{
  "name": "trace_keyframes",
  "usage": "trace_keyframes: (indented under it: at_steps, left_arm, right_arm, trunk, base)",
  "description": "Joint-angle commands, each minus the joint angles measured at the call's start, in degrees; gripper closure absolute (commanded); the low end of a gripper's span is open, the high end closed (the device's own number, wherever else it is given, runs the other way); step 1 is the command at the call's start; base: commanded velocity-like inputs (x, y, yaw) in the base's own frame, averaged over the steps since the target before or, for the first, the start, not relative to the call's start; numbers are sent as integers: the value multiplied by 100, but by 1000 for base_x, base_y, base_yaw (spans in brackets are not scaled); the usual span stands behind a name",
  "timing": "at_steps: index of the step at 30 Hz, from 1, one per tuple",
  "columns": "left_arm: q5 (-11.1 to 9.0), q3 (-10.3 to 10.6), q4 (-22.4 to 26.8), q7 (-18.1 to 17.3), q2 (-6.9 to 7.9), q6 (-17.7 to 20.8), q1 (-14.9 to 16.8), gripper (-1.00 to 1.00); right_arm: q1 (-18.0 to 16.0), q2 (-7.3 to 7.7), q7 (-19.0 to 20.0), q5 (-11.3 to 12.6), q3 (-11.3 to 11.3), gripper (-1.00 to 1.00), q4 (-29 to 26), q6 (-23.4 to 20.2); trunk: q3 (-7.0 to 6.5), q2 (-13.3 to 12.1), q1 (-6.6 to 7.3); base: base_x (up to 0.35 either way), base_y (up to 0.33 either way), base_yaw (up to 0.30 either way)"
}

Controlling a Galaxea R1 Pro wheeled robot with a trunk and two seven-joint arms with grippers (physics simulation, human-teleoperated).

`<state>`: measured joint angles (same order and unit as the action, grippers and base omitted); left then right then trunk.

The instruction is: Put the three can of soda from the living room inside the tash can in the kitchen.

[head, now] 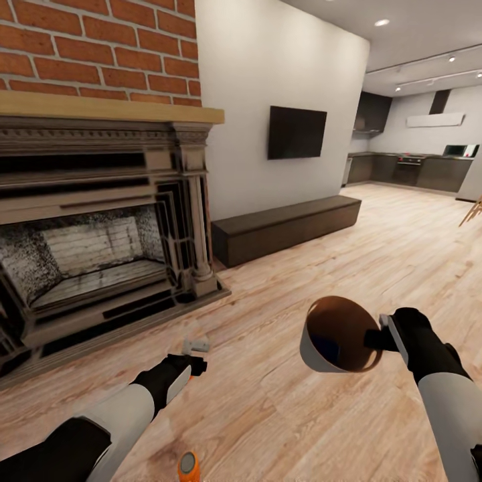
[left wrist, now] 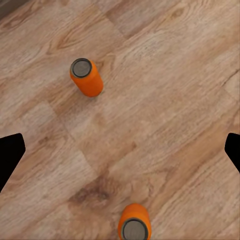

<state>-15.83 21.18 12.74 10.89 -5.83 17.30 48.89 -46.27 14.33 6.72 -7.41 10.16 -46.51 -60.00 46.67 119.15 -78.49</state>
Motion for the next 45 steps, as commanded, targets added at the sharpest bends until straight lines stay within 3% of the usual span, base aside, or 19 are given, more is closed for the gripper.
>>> trace_keyframes:
  at_steps: [1, 11, 21, 34, 45]
  left_arm:
    - [1, 0, 0, 0, -1, -2, -4, -100]
    - [17, 8, -3, -7, 26, -421, -50, -100]
    - [-12, -10, -14, -13, 40, -355, -94, -100]
    - [-29, -16, -10, -40, 64, -437, -709, -100]
    - [-37, -25, -9, -50, 73, -869, -1112, -100]
  right_arm:
    - [-5, 0, 13, 115, 3, 100, -7, 0]
    - [-27, 3, 20, 117, 12, 100, -21, 0]
    - [-64, 0, 22, 115, 3, 100, -16, 0]
    - [-67, -153, 22, 108, -75, 100, -2, 0]
    - [-71, -182, 22, 99, -76, 100, -6, 0]
  trunk:
    - [20, 42, -22]
    - [207, 443, -242]
    - [386, 844, -461]
    - [620, 1366, -747]
    - [817, 1807, -988]
  base:
    - [0, 0, 23]
    - [0, 0, 6]
    - [0, 0, 0]
    - [0, 0, 0]
    - [0, 0, 0]
